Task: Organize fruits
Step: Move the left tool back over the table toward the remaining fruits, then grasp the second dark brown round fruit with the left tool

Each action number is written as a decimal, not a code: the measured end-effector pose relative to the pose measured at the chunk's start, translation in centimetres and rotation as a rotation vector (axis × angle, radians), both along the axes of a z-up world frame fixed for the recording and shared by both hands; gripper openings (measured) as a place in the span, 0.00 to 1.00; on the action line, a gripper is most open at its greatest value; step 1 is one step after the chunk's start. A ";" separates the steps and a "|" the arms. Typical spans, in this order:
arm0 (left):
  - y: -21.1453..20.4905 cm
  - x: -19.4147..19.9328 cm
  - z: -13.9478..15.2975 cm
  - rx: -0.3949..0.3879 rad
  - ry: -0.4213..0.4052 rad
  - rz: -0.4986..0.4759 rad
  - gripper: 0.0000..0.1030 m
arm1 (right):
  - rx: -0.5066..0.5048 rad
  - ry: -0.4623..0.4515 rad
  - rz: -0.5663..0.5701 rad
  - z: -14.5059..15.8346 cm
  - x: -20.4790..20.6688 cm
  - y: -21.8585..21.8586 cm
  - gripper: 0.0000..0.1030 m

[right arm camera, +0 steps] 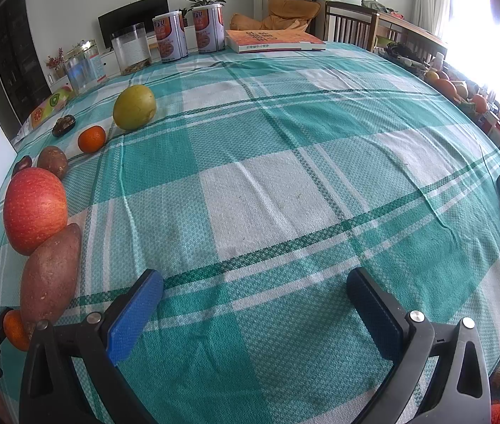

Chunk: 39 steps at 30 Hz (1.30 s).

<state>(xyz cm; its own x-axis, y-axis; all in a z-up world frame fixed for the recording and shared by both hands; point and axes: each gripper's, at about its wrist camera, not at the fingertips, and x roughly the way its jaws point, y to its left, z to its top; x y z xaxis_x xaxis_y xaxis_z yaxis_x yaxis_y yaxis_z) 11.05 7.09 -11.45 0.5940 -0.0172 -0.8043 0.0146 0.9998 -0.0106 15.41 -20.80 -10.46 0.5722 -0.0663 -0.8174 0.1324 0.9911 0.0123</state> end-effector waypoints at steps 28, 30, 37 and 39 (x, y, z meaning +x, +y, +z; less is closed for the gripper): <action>7.5 17.0 2.0 -0.265 0.097 0.404 0.74 | -0.001 0.000 0.001 0.0 0.0 0.0 1.00; 7.8 17.6 1.9 -0.245 0.096 0.412 0.74 | -0.003 0.000 0.000 0.0 0.0 0.0 1.00; 6.1 17.9 1.2 -0.115 0.110 0.305 0.46 | -0.005 0.001 0.000 0.0 0.1 0.1 1.00; 6.0 17.2 1.5 -0.101 0.107 0.306 0.46 | -0.005 0.001 0.001 0.0 0.1 0.1 1.00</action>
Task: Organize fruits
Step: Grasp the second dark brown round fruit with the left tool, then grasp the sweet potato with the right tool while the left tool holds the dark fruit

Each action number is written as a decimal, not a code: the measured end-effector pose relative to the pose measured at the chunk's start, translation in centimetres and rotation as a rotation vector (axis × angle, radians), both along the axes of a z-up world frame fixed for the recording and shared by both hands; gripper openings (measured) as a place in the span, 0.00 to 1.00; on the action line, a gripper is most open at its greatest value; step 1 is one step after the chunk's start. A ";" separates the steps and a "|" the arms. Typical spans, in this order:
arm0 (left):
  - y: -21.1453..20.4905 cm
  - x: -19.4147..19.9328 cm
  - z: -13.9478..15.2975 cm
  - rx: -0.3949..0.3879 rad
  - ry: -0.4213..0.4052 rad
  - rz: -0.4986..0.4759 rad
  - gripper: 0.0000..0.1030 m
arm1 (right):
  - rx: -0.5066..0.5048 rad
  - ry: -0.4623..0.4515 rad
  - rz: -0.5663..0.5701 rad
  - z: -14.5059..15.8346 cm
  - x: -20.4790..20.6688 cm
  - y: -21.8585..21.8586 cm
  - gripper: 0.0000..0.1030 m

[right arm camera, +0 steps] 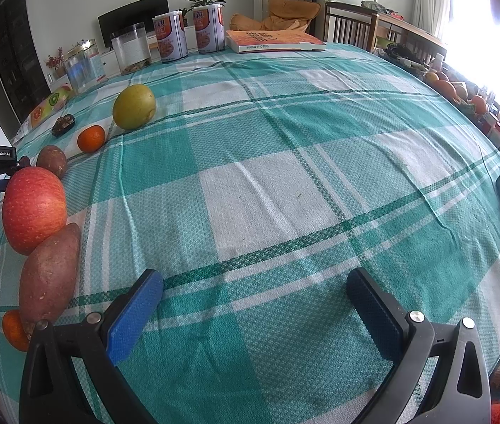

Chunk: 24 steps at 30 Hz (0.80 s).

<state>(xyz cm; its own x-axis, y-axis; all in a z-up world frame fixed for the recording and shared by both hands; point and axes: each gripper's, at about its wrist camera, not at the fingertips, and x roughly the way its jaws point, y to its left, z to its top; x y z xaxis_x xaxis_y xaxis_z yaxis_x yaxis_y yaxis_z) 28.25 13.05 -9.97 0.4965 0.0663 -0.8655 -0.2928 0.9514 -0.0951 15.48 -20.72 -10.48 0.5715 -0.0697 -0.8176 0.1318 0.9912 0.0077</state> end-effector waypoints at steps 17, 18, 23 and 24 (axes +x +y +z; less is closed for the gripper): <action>-2.5 -13.5 6.6 -0.185 -0.127 -0.122 0.46 | 0.241 -0.055 0.031 3.3 0.9 -2.1 1.00; -2.5 -14.3 7.1 -0.186 -0.139 -0.132 0.46 | 0.278 -0.041 0.095 4.4 2.0 -1.2 0.99; -2.2 -17.3 8.7 -0.214 -0.168 -0.165 0.46 | 0.327 0.077 0.426 8.7 9.1 8.2 0.64; -2.1 -17.9 9.1 -0.217 -0.175 -0.167 0.46 | 0.300 0.118 0.480 8.6 10.5 10.7 0.64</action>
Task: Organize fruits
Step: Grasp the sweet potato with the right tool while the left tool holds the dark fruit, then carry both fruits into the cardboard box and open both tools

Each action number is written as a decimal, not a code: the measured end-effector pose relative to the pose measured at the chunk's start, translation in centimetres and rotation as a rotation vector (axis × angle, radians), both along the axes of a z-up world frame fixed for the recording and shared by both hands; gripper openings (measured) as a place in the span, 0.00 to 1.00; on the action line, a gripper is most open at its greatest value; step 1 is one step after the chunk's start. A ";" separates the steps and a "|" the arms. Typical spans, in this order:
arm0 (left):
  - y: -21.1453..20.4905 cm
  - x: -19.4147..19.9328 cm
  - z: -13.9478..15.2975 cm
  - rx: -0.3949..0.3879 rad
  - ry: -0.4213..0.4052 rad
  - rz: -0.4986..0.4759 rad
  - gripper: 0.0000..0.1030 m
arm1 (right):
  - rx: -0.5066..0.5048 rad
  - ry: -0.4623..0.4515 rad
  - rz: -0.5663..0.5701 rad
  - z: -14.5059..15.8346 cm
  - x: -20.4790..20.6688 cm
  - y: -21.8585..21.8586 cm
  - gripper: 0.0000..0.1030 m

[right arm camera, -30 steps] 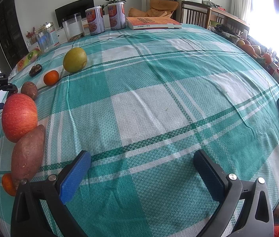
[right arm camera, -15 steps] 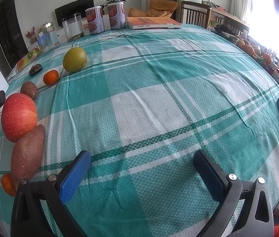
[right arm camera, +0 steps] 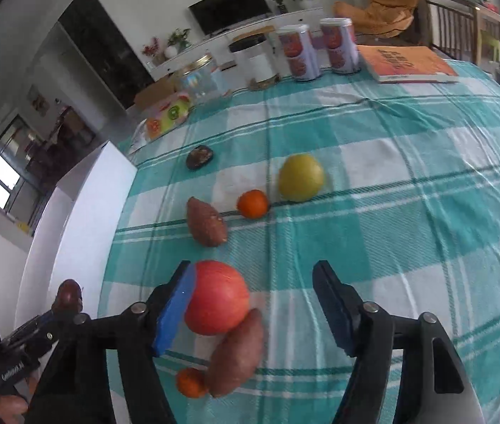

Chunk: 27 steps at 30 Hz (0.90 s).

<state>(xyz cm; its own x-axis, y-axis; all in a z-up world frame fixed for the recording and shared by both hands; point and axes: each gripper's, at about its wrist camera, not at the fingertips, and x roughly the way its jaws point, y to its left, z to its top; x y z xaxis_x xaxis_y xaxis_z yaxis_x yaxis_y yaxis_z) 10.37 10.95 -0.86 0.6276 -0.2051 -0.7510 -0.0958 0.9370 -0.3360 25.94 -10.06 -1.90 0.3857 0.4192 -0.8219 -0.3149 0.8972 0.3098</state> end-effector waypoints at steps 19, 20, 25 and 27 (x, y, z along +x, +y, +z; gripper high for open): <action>8.2 -7.0 4.8 0.004 -0.078 0.082 0.46 | -0.181 0.130 0.103 -4.1 6.1 8.4 0.40; 9.1 -7.3 4.9 0.016 -0.079 0.103 0.46 | -0.093 0.130 0.100 -2.9 5.3 8.4 0.40; 14.6 -8.0 3.3 0.106 -0.016 0.249 0.46 | 0.293 0.171 0.250 2.0 -1.4 14.2 0.40; 16.7 -8.4 2.1 0.138 0.022 0.308 0.46 | 0.351 0.189 0.341 2.7 -4.2 18.6 0.40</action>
<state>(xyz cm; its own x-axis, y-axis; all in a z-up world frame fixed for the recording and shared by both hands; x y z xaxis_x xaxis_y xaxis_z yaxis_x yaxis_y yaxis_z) 1.98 27.61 1.24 0.6280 0.0961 -0.7722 -0.3870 0.8995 -0.2027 21.76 8.52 0.78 0.0381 0.7575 -0.6518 -0.4803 0.5858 0.6528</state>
